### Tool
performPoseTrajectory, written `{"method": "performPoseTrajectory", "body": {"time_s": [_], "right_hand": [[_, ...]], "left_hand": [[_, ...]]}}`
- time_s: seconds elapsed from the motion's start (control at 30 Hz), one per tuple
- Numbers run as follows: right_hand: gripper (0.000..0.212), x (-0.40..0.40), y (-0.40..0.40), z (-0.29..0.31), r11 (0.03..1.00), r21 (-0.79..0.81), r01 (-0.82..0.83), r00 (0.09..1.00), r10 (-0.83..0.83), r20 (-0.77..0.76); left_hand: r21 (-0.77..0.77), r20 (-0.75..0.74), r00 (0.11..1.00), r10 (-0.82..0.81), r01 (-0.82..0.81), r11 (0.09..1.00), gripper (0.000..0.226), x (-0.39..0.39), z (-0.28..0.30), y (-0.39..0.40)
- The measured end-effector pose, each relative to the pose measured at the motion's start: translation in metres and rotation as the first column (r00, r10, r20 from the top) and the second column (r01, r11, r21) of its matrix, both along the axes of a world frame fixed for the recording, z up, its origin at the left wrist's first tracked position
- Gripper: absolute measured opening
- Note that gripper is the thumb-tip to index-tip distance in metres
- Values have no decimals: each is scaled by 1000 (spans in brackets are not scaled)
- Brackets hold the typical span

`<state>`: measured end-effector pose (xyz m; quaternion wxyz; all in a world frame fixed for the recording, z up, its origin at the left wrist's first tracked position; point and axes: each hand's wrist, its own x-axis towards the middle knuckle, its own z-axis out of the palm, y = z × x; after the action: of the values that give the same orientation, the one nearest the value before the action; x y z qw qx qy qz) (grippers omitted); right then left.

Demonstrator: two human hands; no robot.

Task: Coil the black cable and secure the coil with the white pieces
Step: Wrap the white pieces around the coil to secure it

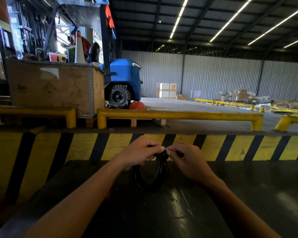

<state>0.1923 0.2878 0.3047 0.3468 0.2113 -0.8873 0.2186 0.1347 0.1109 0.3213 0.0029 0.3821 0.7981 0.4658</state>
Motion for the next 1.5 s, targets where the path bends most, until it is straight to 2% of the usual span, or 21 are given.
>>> {"method": "performPoseTrajectory", "body": {"time_s": [0.1,0.2,0.3,0.37,0.47,0.6,0.77,0.93,1.03,1.2,1.4,1.5], "right_hand": [[14,-4,1,0,999,-48,17,1000,-17,0],[15,-11,7,1,961,-262,84,996,-82,16],[16,-15,14,2,868,-485,103,994,-76,76],[14,-16,16,2,844,-528,94,995,-70,65],[13,-13,18,3,879,-468,86,994,-109,-21],[8,-9,21,8,945,-307,112,975,-164,-149],[13,-4,14,9,986,-104,131,981,-144,-132],[14,8,5,13,999,-30,36,992,-39,-119],[14,14,4,16,998,-61,-34,997,30,-75],[14,13,8,20,969,-235,-70,997,71,-4],[14,12,5,20,948,-311,-69,995,89,51],[14,12,3,20,944,-322,-67,993,95,73]], "left_hand": [[14,-6,1000,16,-16,1000,36,1,1,-1],[37,-4,1000,15,-15,999,29,3,2,0],[72,-6,1000,27,-27,997,26,5,-1,0],[122,-10,999,37,-35,992,25,6,-5,0],[220,-24,995,101,-94,971,19,8,-10,1],[391,76,992,98,-120,913,18,9,-14,0],[456,51,996,76,-91,885,19,19,-10,10],[511,42,992,120,-125,851,26,20,-6,18],[512,12,987,163,-146,846,28,21,-7,21],[489,-40,978,207,-162,857,29,22,-7,24],[484,-37,977,208,-165,860,28,25,-7,26],[471,14,982,190,-174,865,29,25,-8,27]]}}
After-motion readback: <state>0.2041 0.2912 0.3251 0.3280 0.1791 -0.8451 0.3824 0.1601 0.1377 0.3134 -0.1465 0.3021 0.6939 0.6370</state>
